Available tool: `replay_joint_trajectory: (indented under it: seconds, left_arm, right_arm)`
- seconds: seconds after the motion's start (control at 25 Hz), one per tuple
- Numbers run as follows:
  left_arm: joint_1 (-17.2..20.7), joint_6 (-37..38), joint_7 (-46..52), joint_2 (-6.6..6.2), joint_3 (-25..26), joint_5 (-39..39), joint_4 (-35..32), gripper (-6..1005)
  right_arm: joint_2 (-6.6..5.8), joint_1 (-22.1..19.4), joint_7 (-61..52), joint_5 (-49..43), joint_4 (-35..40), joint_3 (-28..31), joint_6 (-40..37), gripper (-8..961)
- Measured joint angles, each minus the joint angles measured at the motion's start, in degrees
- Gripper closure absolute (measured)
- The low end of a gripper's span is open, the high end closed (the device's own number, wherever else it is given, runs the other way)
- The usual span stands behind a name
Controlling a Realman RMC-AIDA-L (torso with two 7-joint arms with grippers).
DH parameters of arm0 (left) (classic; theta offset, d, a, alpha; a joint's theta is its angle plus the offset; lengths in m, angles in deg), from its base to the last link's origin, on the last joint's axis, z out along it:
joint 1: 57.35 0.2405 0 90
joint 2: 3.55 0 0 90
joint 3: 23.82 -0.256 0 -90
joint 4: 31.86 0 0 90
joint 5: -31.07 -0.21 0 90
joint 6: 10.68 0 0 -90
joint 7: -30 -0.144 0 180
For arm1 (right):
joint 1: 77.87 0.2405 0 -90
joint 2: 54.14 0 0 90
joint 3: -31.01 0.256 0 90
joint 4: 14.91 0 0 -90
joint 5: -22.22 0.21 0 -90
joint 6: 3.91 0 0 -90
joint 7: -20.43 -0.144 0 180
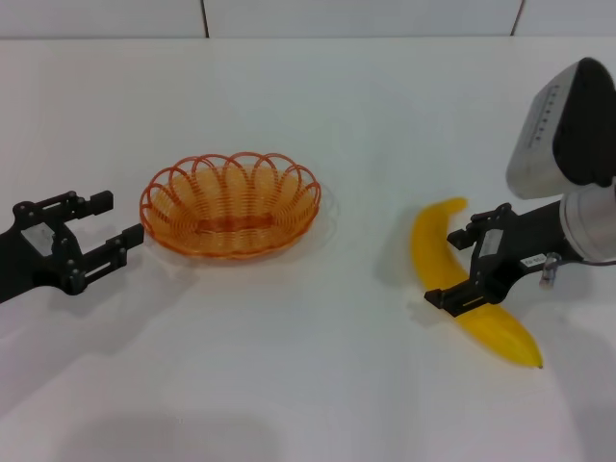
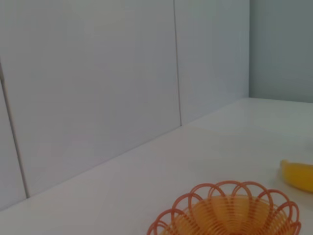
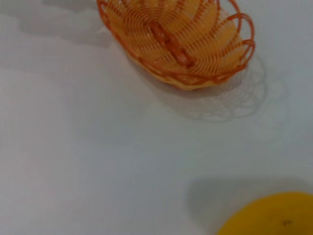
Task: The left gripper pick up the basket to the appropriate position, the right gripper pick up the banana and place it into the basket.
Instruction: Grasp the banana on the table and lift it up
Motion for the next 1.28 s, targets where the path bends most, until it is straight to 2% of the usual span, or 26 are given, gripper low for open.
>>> replay_joint_trajectory:
  seconds: [0.4, 1.28]
  left_arm:
    - [-0.4, 0.0, 0.1, -0.01, 0.0, 0.0, 0.0, 428]
    - [-0.5, 0.1, 0.0, -0.04, -0.1, -0.1, 0.1, 428]
  right_arm:
    - [0.12, 1.1, -1.3, -2.1, -1.3, -2.1, 0.1, 75]
    - [0.11, 3.2, -2.1, -2.0, -4.8, -2.2, 2.1, 78]
